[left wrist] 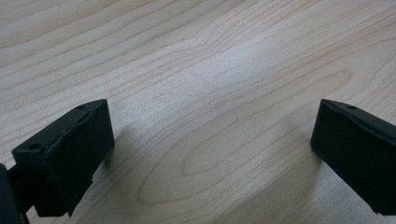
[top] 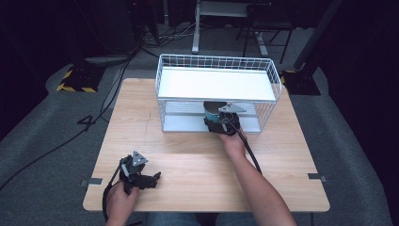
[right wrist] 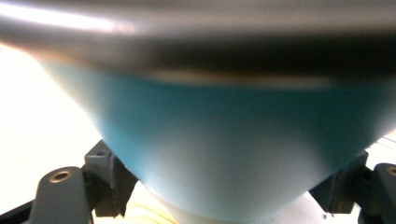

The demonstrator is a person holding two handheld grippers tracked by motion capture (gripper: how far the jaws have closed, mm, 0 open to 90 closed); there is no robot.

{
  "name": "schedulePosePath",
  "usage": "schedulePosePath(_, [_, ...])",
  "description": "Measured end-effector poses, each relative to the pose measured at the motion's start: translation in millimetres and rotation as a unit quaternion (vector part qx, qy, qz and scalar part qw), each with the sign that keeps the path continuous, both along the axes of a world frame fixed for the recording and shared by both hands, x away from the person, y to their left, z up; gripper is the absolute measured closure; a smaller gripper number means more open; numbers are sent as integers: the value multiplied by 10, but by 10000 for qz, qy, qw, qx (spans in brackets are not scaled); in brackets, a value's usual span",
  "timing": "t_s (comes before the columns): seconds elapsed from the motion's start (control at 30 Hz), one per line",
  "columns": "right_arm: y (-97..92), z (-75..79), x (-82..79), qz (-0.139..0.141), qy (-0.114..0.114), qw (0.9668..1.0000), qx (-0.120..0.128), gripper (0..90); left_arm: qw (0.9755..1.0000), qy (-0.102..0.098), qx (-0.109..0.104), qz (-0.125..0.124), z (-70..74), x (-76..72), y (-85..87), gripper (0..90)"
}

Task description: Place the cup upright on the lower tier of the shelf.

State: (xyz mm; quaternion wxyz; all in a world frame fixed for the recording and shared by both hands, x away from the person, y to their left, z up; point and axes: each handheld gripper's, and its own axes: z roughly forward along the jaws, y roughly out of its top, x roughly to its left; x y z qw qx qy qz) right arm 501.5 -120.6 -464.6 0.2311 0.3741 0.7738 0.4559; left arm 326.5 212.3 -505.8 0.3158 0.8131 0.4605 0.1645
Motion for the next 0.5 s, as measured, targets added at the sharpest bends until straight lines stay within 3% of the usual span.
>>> schedulePosePath(0.4, [26, -80, 149, -95, -20, 9999, -46, 223, 10000, 6, -1, 4, 0, -1, 0, 0])
schedulePosePath(0.5, [63, -102, 202, -165, 66, 9998, -40, 222, 10000, -1, 0, -1, 0, 0, 0, 0])
